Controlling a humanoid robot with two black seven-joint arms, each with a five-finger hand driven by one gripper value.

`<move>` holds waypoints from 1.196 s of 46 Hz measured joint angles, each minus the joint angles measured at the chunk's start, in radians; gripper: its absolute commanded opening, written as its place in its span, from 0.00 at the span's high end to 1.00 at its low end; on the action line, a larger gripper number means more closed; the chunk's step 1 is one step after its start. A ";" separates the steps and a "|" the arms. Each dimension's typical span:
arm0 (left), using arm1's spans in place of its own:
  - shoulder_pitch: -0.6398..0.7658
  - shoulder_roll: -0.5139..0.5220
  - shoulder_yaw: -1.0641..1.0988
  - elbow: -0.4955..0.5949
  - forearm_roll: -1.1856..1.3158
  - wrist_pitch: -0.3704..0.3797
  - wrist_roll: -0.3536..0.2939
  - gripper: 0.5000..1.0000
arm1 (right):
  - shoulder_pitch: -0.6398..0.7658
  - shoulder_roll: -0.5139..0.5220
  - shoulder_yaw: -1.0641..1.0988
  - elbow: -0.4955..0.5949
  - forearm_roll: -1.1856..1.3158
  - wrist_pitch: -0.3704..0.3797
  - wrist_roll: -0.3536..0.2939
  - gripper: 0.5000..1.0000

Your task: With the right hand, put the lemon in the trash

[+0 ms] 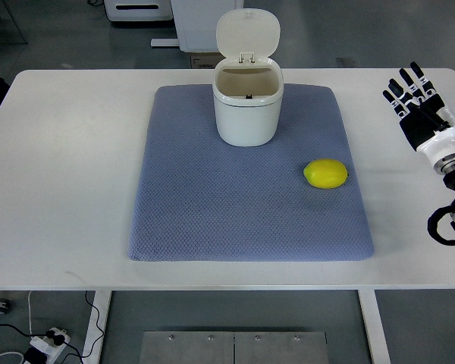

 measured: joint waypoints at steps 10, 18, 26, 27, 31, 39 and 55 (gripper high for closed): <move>0.000 0.000 0.000 0.000 0.000 0.000 0.000 0.00 | 0.010 -0.001 0.000 0.000 0.000 0.000 0.000 0.00; 0.000 0.000 0.000 0.000 0.000 0.000 0.000 0.00 | 0.024 -0.013 -0.004 0.001 0.000 0.000 0.000 0.00; 0.000 0.000 0.000 -0.001 0.000 0.000 0.000 0.00 | 0.034 -0.014 -0.008 0.001 0.000 0.000 0.000 0.00; 0.000 0.000 0.000 -0.001 0.000 0.000 0.000 0.00 | 0.036 -0.014 -0.009 0.001 0.000 0.000 0.000 0.00; 0.000 0.000 0.000 -0.001 0.000 0.000 0.000 0.00 | 0.040 -0.014 -0.009 0.000 0.000 0.000 0.000 0.00; 0.000 0.000 0.000 0.000 0.000 0.000 0.000 0.00 | 0.040 -0.014 -0.024 0.000 0.000 0.003 -0.002 0.00; 0.000 0.000 0.000 0.000 0.000 0.000 0.000 0.00 | 0.066 -0.062 -0.153 0.001 0.001 0.045 0.000 0.00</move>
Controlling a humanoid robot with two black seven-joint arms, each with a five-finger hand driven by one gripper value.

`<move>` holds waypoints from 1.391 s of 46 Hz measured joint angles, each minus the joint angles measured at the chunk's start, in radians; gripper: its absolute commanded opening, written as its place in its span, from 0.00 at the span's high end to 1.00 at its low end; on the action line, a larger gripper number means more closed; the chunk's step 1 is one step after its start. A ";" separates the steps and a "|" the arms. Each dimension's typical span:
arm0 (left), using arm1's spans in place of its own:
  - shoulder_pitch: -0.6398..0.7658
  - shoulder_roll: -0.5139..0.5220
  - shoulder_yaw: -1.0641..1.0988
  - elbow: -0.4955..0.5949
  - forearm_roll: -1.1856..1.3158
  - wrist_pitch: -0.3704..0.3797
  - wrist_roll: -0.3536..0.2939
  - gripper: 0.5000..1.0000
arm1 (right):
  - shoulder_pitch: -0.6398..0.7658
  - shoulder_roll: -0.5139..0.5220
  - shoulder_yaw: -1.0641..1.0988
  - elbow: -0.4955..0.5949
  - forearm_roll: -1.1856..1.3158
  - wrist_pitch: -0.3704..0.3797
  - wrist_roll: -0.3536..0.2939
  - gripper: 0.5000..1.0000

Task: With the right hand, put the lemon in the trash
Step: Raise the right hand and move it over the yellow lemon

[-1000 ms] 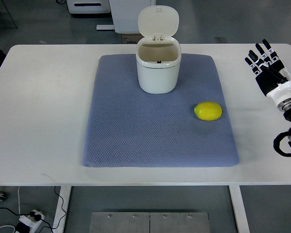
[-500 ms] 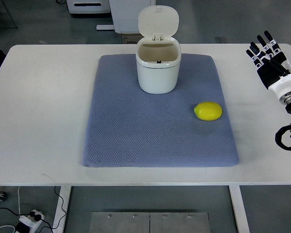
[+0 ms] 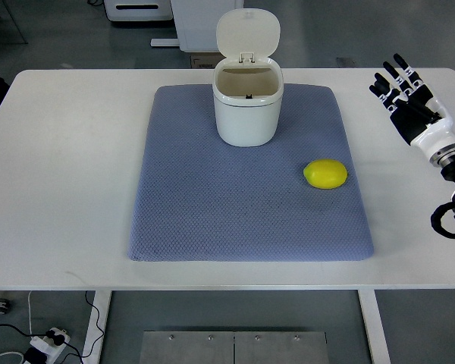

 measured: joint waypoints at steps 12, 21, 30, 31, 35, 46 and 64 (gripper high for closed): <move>0.000 0.000 0.000 0.000 0.000 0.000 0.000 0.00 | 0.133 -0.165 -0.351 0.004 0.005 0.003 0.094 0.00; 0.000 0.000 0.000 0.000 0.000 0.000 0.000 0.00 | 0.219 -0.214 -0.538 0.005 0.005 0.002 0.147 0.00; 0.000 0.000 0.000 0.000 0.000 0.000 0.000 0.00 | 0.322 -0.249 -0.692 0.016 0.006 0.002 0.147 0.00; 0.000 0.000 0.000 0.000 0.000 0.000 0.000 0.00 | 0.336 -0.254 -0.710 0.016 0.006 0.002 0.148 0.00; 0.000 0.000 0.000 0.000 0.000 0.000 0.000 0.00 | 0.403 -0.282 -0.792 0.028 0.007 0.002 0.149 0.00; 0.000 0.000 0.000 0.000 0.000 0.000 0.000 0.00 | 0.638 -0.348 -1.108 0.128 0.006 0.002 0.147 0.00; 0.000 0.000 0.000 0.000 0.000 0.000 0.000 0.00 | 0.834 -0.339 -1.279 0.183 -0.043 -0.001 0.086 0.00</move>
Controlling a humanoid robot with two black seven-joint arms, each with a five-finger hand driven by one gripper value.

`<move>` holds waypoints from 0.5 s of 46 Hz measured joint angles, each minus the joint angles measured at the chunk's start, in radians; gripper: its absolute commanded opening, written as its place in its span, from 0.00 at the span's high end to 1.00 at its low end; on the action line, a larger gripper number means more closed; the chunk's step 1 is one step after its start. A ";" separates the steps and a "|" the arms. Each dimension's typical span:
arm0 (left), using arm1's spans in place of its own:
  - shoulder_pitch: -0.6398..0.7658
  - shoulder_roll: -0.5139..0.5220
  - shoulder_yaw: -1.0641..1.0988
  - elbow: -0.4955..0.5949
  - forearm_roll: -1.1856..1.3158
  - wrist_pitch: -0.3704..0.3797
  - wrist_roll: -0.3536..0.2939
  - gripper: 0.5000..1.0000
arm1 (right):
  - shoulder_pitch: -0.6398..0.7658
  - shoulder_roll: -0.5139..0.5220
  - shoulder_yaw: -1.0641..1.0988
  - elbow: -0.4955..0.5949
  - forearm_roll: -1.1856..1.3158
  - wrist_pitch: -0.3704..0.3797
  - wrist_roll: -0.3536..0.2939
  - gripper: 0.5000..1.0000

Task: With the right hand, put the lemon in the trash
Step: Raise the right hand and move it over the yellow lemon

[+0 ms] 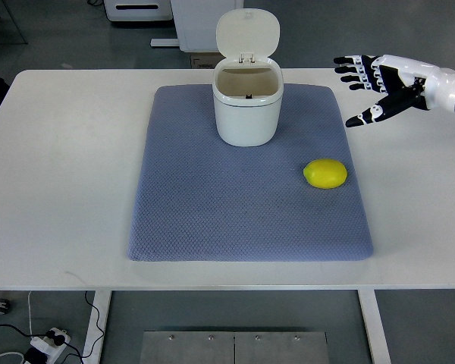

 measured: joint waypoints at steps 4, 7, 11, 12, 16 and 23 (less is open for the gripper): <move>0.000 0.000 0.000 0.000 0.000 0.000 0.000 0.00 | 0.024 0.003 0.000 0.000 -0.044 0.000 -0.034 0.00; 0.000 0.000 0.000 0.000 0.000 0.000 0.000 0.00 | 0.066 0.028 -0.038 0.004 -0.075 -0.003 -0.056 0.00; -0.001 0.000 0.000 0.000 0.000 0.000 0.000 0.00 | 0.131 0.048 -0.134 0.005 -0.078 -0.012 -0.058 0.00; 0.000 0.000 0.000 0.000 0.000 0.000 0.000 0.00 | 0.159 0.060 -0.172 0.005 -0.078 -0.017 -0.056 0.00; 0.000 0.000 0.000 0.000 0.000 0.000 0.000 0.00 | 0.220 0.093 -0.262 0.007 -0.078 -0.029 -0.054 0.00; 0.000 0.000 0.000 0.000 0.000 0.000 0.000 0.00 | 0.287 0.138 -0.355 0.016 -0.078 -0.038 -0.057 0.00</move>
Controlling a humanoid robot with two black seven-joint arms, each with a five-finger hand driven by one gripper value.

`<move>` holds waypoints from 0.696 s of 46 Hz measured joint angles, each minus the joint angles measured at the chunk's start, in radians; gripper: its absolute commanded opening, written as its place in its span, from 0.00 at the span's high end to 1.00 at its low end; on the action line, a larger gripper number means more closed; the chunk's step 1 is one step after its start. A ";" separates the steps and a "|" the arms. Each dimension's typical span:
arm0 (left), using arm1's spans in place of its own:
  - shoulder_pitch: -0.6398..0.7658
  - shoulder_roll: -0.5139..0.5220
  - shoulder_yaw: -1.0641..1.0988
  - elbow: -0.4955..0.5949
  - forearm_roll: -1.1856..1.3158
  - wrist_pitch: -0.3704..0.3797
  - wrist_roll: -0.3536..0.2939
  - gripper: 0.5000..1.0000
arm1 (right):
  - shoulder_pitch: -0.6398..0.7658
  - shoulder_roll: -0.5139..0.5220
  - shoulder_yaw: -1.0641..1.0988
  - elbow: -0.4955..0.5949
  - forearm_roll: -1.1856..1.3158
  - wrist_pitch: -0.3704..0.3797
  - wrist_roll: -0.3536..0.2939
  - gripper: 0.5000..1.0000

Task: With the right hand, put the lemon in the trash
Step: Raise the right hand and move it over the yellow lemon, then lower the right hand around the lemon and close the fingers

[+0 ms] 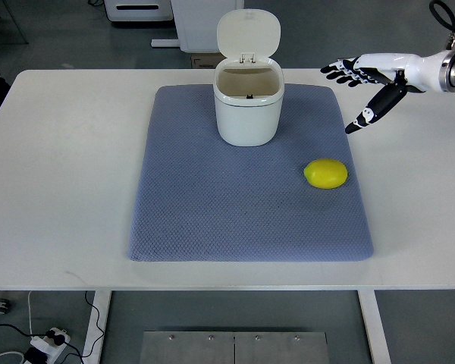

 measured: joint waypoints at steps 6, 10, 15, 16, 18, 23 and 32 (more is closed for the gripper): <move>0.000 0.000 0.000 0.000 0.000 0.000 0.000 0.00 | 0.056 0.050 -0.084 0.025 -0.001 -0.020 -0.001 0.00; 0.000 0.000 0.000 0.000 0.000 0.000 0.000 0.00 | 0.079 0.080 -0.136 0.043 -0.001 -0.038 -0.003 0.00; 0.000 0.000 0.000 0.000 0.000 0.000 0.000 0.00 | 0.102 0.120 -0.193 0.062 -0.001 -0.061 -0.005 0.00; 0.000 0.000 0.000 0.000 0.000 0.000 0.000 0.00 | 0.105 0.130 -0.204 0.063 -0.001 -0.067 -0.006 0.00; 0.000 0.000 0.000 0.000 0.000 0.000 0.000 0.00 | 0.112 0.146 -0.228 0.071 -0.001 -0.080 -0.008 0.00; 0.000 0.000 0.000 0.000 0.000 0.000 0.000 0.00 | 0.122 0.180 -0.263 0.088 0.000 -0.116 -0.030 0.00; 0.000 0.000 0.000 0.000 0.000 0.000 0.000 0.00 | 0.127 0.229 -0.301 0.104 0.007 -0.156 -0.045 0.00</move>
